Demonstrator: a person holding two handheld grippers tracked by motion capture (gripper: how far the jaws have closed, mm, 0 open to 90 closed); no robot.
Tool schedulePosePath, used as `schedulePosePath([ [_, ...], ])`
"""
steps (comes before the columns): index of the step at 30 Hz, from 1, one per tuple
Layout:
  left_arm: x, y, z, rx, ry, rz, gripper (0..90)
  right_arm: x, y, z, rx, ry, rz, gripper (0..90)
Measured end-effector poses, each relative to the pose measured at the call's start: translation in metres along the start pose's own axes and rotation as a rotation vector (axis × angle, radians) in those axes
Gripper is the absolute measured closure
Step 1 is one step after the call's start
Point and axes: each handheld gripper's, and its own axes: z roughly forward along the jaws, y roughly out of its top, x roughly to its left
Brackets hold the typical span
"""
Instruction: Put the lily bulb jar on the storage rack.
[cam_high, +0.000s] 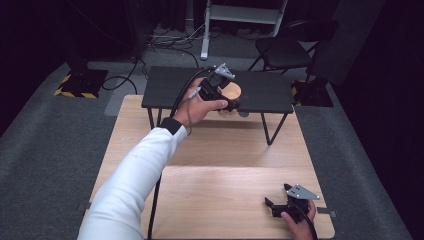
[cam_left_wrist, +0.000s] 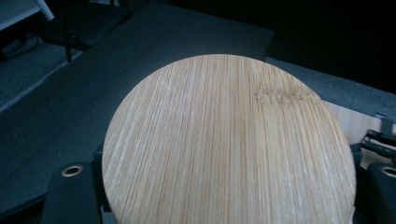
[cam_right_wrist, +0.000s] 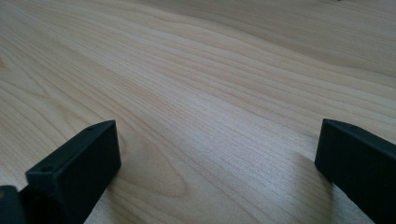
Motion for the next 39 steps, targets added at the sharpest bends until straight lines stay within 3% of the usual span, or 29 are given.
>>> schedulePosePath([
  [2, 0.002, 0.001, 0.003, -0.007, 0.001, -0.002, 25.6, 0.0, 0.0, 0.0, -0.001, 0.0, -0.001, 0.0],
  [5, 0.008, 0.012, 0.019, 0.019, 0.023, 0.012, 25.6, 0.0, 0.0, 0.0, 0.0, 0.001, -0.001, 0.0],
  [11, 0.018, 0.015, 0.036, -0.005, 0.023, -0.008, 25.6, 0.0, 0.0, 0.0, 0.0, 0.002, -0.002, 0.0],
  [15, 0.021, 0.021, 0.049, 0.0, 0.032, 0.004, 25.6, 0.0, 0.0, 0.0, 0.0, 0.002, -0.002, 0.0],
  [17, 0.024, 0.017, 0.057, -0.021, 0.04, -0.011, 25.6, 0.0, 0.0, 0.0, 0.0, 0.002, -0.002, 0.0],
  [21, 0.026, 0.016, 0.066, -0.015, 0.043, -0.014, 25.5, 0.0, 0.0, 0.0, 0.001, 0.002, -0.002, 0.0],
  [28, 0.029, 0.015, 0.072, -0.032, 0.038, -0.022, 25.3, -0.001, 0.0, 0.0, 0.001, 0.005, -0.005, 0.0],
  [30, 0.032, 0.014, 0.073, -0.04, 0.026, -0.048, 23.1, -0.001, 0.0, 0.0, 0.001, 0.005, -0.005, 0.0],
  [31, 0.033, 0.015, 0.074, -0.042, 0.024, -0.063, 10.7, -0.001, 0.0, 0.0, 0.001, 0.005, -0.005, 0.0],
  [33, 0.033, 0.014, 0.072, -0.041, 0.033, -0.084, 5.8, -0.001, 0.0, 0.0, 0.001, 0.005, -0.005, 0.0],
  [36, 0.033, 0.014, 0.067, -0.038, 0.041, -0.114, 2.3, -0.001, 0.0, 0.0, 0.001, 0.005, -0.005, 0.0],
  [39, 0.031, 0.012, 0.057, -0.033, 0.055, -0.1, 2.0, -0.001, 0.0, 0.0, 0.001, 0.005, -0.005, 0.0],
])
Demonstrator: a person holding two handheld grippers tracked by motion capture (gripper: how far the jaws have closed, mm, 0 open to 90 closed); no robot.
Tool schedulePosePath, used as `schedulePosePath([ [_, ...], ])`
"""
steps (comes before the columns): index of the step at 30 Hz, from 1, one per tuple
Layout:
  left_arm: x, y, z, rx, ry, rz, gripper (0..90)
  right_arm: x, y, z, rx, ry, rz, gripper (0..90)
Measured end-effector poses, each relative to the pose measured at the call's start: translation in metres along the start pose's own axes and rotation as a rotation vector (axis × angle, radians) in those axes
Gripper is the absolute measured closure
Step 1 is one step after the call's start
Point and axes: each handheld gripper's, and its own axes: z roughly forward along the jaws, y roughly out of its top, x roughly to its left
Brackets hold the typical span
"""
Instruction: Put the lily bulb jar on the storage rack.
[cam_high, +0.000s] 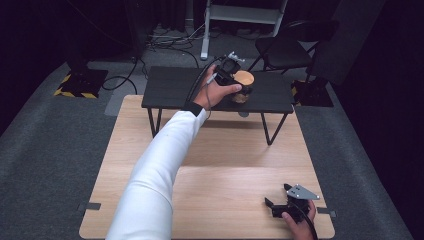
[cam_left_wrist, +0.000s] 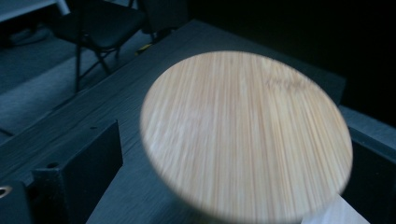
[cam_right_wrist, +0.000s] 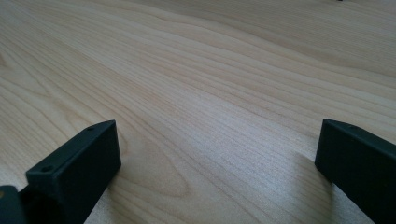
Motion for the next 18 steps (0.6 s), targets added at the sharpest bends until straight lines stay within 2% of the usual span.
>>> schedulePosePath([
  [5, -0.001, -0.009, -0.022, -0.03, 0.021, -0.01, 1.5, 0.0, 0.0, 0.0, 0.0, 0.0, 0.0, 0.0],
  [9, -0.005, -0.018, -0.035, -0.024, 0.034, -0.002, 1.5, 0.0, 0.0, 0.0, 0.0, 0.0, 0.0, 0.0],
  [12, -0.012, -0.029, -0.045, -0.039, 0.049, -0.013, 1.5, 0.0, 0.0, 0.0, 0.001, 0.0, -0.001, 0.0],
  [16, -0.026, -0.046, -0.059, -0.054, 0.054, 0.001, 1.5, 0.0, 0.0, 0.0, -0.001, -0.001, 0.0, 0.0],
  [18, -0.029, -0.049, -0.062, -0.053, 0.049, 0.003, 1.4, 0.0, 0.0, 0.0, -0.001, -0.001, 0.001, 0.0],
])
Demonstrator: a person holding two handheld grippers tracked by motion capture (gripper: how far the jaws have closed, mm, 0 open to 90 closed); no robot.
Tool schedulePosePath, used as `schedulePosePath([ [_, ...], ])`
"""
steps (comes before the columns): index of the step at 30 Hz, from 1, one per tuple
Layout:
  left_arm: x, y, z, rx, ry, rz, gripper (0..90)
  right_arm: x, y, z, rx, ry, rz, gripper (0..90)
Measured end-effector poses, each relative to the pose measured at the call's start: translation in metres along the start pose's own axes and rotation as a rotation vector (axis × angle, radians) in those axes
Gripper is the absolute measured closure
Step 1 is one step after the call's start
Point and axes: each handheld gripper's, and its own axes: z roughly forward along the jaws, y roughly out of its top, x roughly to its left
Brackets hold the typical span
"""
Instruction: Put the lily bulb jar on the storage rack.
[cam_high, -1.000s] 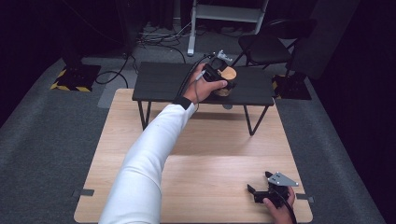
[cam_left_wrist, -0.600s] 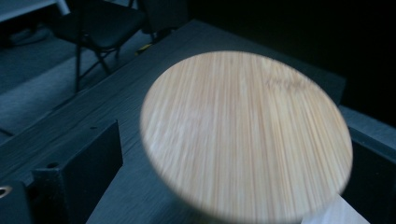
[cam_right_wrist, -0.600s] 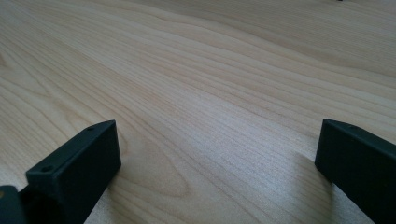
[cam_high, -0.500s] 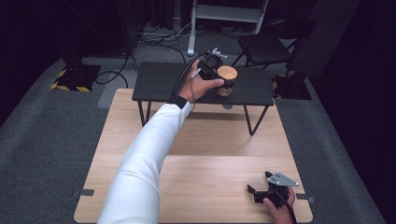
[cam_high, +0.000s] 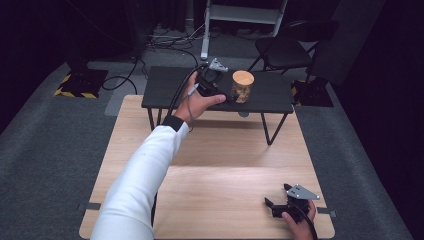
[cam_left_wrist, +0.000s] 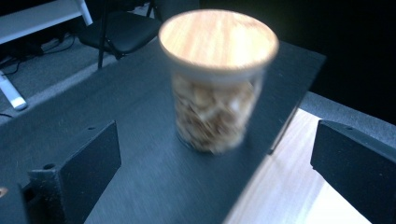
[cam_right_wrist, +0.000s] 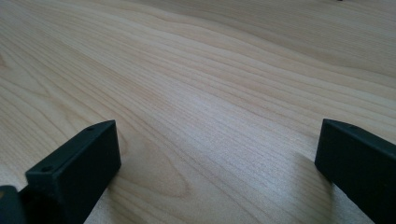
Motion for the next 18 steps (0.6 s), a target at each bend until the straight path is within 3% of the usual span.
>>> schedulePosePath([
  [7, -0.024, -0.035, -0.028, -0.05, 0.011, 0.024, 0.8, 0.0, 0.0, 0.0, -0.001, 0.0, 0.0, 0.0],
  [10, -0.029, -0.044, -0.036, -0.059, 0.019, 0.034, 0.6, 0.0, 0.0, 0.0, 0.001, 0.0, 0.0, 0.0],
  [18, -0.045, -0.089, -0.065, -0.094, 0.054, 0.03, 0.5, 0.0, 0.0, 0.0, 0.0, 0.001, -0.001, 0.0],
])
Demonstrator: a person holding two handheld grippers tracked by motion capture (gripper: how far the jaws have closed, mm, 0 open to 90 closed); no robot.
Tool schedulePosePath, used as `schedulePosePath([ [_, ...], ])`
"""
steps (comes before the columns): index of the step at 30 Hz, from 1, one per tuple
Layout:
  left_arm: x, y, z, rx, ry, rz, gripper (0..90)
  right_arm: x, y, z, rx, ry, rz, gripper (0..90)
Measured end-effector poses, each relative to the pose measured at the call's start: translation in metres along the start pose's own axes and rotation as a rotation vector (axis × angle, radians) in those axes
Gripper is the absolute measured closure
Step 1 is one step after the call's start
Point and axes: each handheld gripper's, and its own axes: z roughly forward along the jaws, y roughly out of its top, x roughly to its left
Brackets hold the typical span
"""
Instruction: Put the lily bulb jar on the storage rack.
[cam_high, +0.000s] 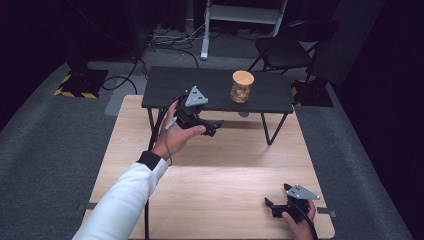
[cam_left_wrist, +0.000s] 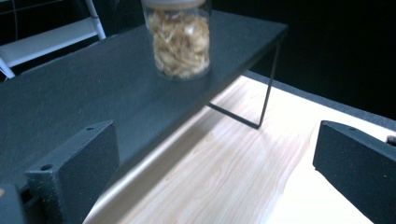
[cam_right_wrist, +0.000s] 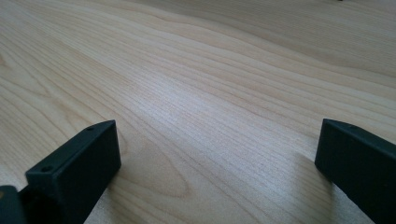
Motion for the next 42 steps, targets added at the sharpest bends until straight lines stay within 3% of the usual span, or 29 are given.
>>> schedulePosePath([
  [3, -0.004, -0.018, -0.008, -0.014, 0.012, -0.015, 0.4, 0.0, 0.0, 0.0, 0.0, 0.001, -0.001, 0.0],
  [6, -0.013, -0.029, -0.011, 0.024, 0.05, -0.003, 0.5, 0.0, 0.0, 0.0, 0.0, 0.001, -0.001, 0.0],
  [10, -0.017, -0.048, -0.015, 0.032, 0.036, 0.024, 0.5, 0.0, 0.0, 0.0, 0.0, 0.001, -0.001, 0.0],
  [13, -0.026, -0.064, -0.017, 0.051, 0.053, 0.037, 0.6, 0.0, 0.0, 0.0, 0.0, 0.001, -0.002, 0.0],
  [22, -0.043, -0.102, -0.026, 0.052, 0.062, 0.048, 0.6, 0.0, 0.0, 0.0, 0.0, 0.001, -0.002, 0.0],
  [28, -0.054, -0.137, -0.032, 0.069, 0.083, 0.037, 0.6, 0.0, 0.0, 0.0, 0.001, 0.003, -0.004, 0.0],
  [30, -0.054, -0.15, -0.034, 0.071, 0.071, 0.019, 0.6, 0.0, 0.0, 0.0, 0.001, 0.003, -0.004, 0.0],
  [36, -0.064, -0.183, -0.04, 0.133, 0.098, 0.007, 0.6, 0.0, 0.0, 0.0, 0.001, 0.003, -0.004, 0.0],
  [42, -0.068, -0.203, -0.042, 0.149, 0.091, 0.001, 0.7, 0.0, 0.0, 0.0, 0.001, 0.003, -0.004, 0.0],
])
